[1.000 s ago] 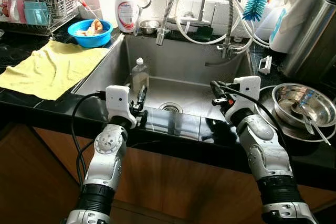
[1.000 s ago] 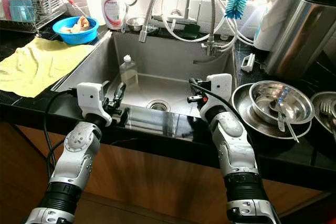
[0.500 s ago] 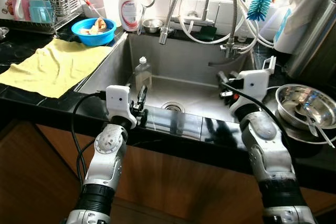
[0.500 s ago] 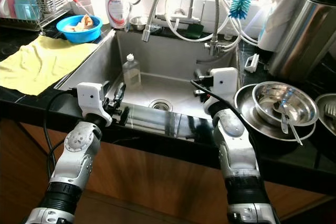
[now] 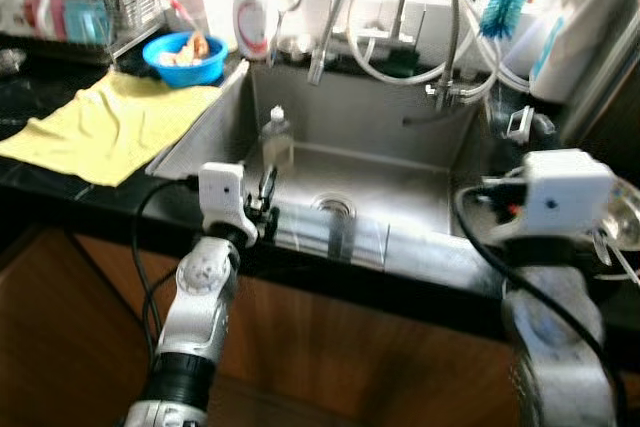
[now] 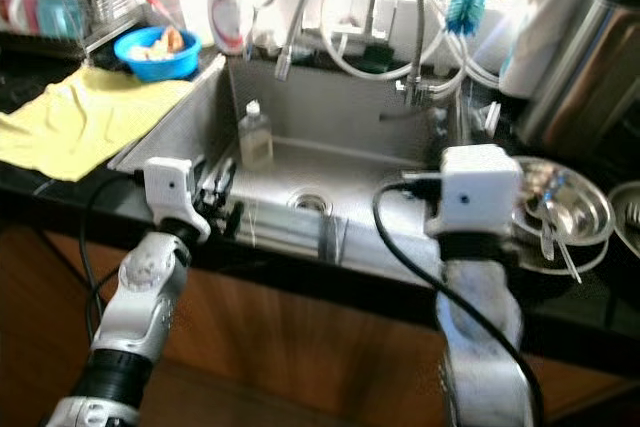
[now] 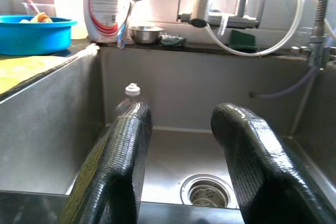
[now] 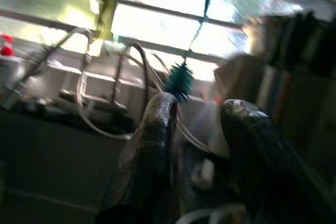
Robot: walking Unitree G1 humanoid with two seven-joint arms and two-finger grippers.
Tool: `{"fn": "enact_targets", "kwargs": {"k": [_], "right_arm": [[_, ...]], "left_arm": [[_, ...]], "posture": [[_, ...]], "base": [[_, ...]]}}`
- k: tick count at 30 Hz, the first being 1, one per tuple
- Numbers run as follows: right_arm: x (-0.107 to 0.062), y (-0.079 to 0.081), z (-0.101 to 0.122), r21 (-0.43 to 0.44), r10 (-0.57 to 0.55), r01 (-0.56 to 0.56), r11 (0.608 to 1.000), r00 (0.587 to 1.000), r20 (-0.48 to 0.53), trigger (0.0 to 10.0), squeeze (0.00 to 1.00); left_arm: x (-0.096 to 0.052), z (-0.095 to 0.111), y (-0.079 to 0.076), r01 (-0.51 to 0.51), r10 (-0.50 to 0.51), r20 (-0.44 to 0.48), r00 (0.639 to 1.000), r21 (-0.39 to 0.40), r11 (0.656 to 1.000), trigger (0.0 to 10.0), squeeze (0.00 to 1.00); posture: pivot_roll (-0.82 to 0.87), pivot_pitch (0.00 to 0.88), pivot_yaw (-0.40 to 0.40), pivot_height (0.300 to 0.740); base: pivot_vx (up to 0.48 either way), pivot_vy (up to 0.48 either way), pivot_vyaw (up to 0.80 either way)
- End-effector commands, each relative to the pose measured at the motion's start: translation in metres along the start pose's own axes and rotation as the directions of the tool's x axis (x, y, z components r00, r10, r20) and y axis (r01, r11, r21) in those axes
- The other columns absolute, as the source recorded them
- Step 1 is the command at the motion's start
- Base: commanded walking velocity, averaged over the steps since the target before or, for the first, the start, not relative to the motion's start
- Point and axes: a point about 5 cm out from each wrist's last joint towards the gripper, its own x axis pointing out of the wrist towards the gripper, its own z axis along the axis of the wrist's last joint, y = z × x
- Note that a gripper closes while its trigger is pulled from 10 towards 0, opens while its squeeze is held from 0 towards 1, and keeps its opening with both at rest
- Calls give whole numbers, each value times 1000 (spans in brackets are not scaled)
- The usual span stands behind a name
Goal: Kitchen organization
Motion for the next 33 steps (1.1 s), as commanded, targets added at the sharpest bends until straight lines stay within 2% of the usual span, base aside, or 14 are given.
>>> {"fn": "enact_targets", "kwargs": {"k": [1, 3, 6, 8, 9, 15, 17, 25, 33], "right_arm": [[-4, -13, -1, 8, -68, 68, 998, 997, -37, 10000, 0], [-8, -19, -6, 24, -92, 94, 995, 993, -69, 10000, 0], [-8, -20, -7, 24, -92, 95, 995, 992, -83, 10000, 0], [-7, -17, -7, 32, -81, 84, 996, 994, -79, 10000, 0], [-3, -9, -4, 57, -54, 58, 997, 996, -67, 10000, 0], [2, 10, 3, 119, 18, -13, 993, 999, -41, 10000, 0], [2, 12, 2, 109, 28, -22, 994, 998, -54, 10000, 0], [3, 18, 3, 137, 37, -29, 990, 998, -52, 10000, 0], [4, 19, 3, 138, 29, -22, 990, 998, -50, 10000, 0]], "left_arm": [[0, -1, -3, 16, -16, -8, 1000, -10, 1000, 10000, 0], [0, -1, -3, 16, -16, -9, 1000, -10, 1000, 10000, 0], [0, -2, -2, 12, -12, -11, 1000, -10, 1000, 10000, 0], [1, -2, -2, 12, -12, -11, 1000, -11, 1000, 10000, 0], [1, -1, -2, 8, -9, -12, 1000, -15, 1000, 10000, 0], [0, -1, 2, -4, 3, -16, 1000, -20, 1000, 10000, 0], [0, -1, 2, -4, 4, -16, 1000, -21, 1000, 10000, 0], [1, -1, 0, -1, 1, -13, 1000, -24, 1000, 10000, 0], [0, 0, 1, -1, 1, -8, 1000, -10, 1000, 10000, 0]], "posture": [[-153, 0, -4, 740], [-157, 0, -4, 740], [-157, 0, -4, 740], [-156, 0, -5, 740], [-153, 0, -6, 740], [-139, 0, -10, 740], [-141, 0, -9, 740], [-141, 0, -8, 740], [-140, 0, -6, 740]], "base": [[0, 0, 0], [0, 0, 0], [0, 0, 0], [0, 0, 0], [0, 0, 0], [0, 142, 0], [0, 291, 0], [0, 353, -732], [0, 96, 0]]}}
